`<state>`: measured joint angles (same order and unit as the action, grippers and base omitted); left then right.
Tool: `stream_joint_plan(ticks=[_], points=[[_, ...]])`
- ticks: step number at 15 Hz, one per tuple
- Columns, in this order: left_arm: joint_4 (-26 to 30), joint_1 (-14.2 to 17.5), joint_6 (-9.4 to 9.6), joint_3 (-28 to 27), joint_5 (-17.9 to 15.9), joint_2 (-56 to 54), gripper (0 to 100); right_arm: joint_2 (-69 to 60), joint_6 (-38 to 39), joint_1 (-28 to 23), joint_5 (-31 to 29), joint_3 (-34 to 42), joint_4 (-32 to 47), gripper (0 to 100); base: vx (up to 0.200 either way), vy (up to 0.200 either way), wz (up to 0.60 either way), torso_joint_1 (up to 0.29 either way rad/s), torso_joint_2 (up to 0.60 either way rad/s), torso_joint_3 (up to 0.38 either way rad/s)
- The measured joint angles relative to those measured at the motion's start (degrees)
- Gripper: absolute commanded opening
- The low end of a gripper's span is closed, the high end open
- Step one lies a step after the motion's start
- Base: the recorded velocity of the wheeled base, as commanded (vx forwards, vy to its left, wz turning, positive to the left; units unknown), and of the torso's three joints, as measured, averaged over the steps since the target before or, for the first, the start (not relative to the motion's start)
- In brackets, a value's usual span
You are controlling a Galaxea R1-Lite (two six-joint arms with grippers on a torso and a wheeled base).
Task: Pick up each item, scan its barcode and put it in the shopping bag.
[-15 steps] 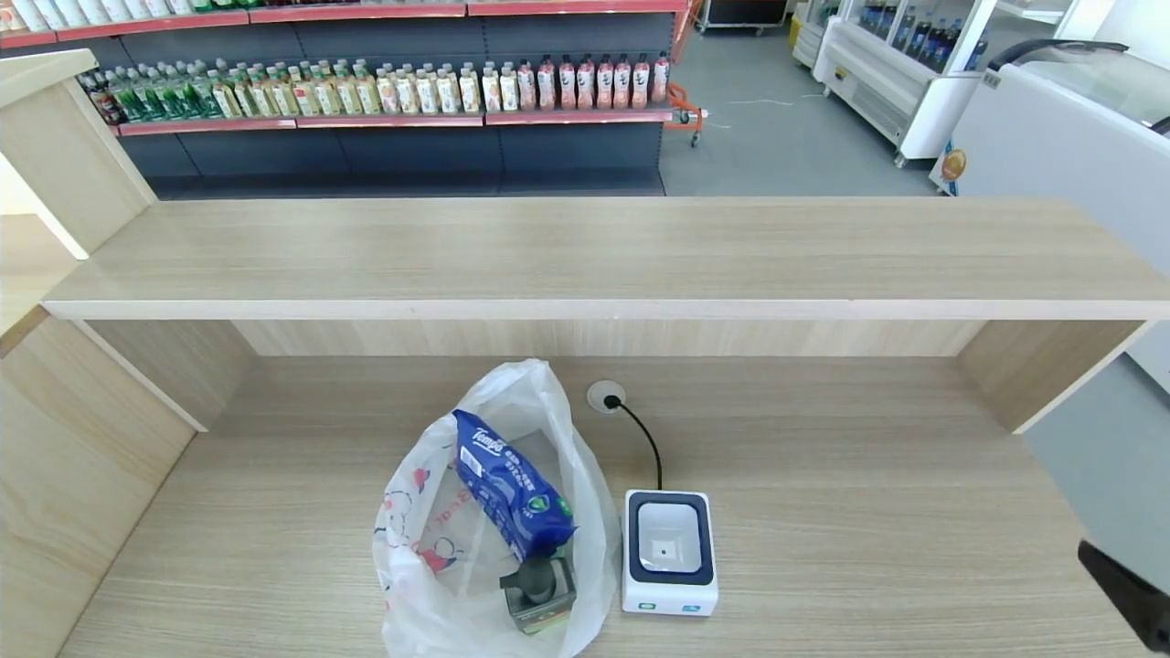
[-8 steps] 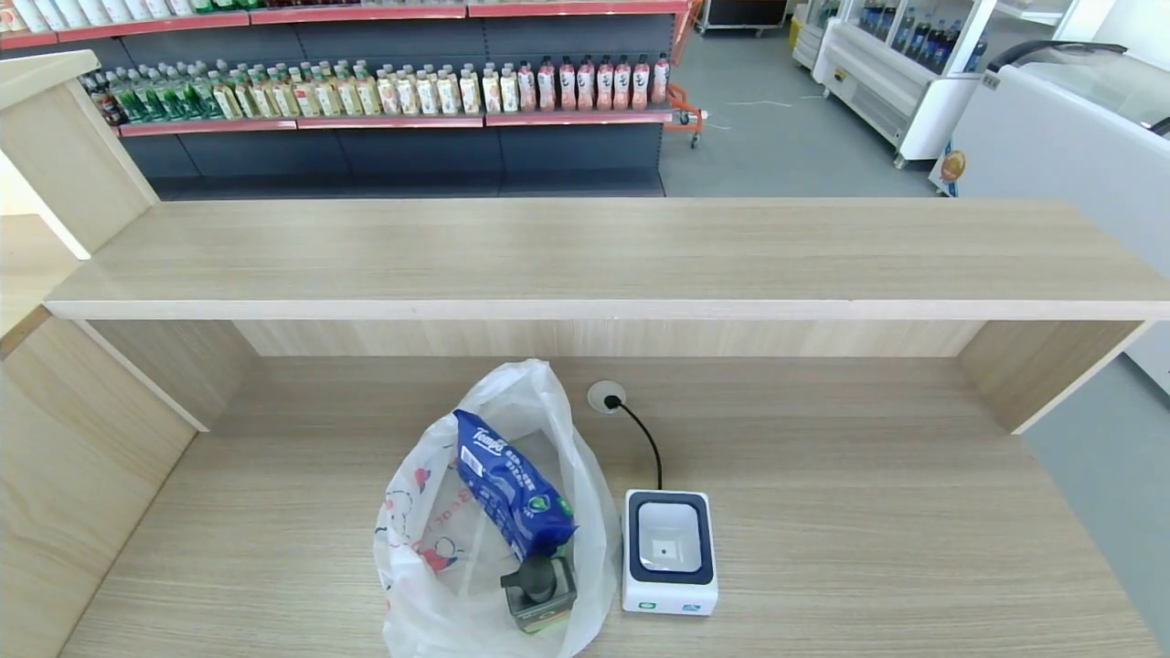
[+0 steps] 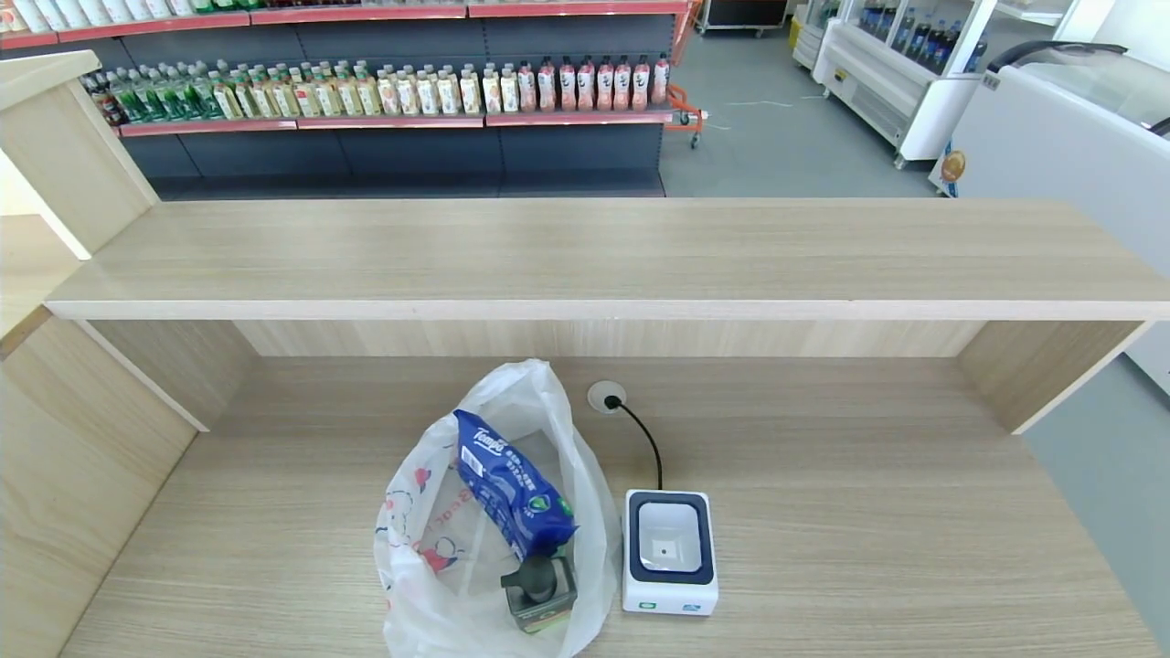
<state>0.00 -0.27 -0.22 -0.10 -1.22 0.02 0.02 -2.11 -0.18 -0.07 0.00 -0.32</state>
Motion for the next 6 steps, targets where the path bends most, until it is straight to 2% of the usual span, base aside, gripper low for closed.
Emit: stream_joint_plan(ticks=[6], points=[[0.0,0.0,-0.02,0.0,0.0,0.0,100,-0.21,-0.45,0.0,-0.02,0.0,0.07,100,0.0,0.0,0.0,0.0,0.0,0.0]])
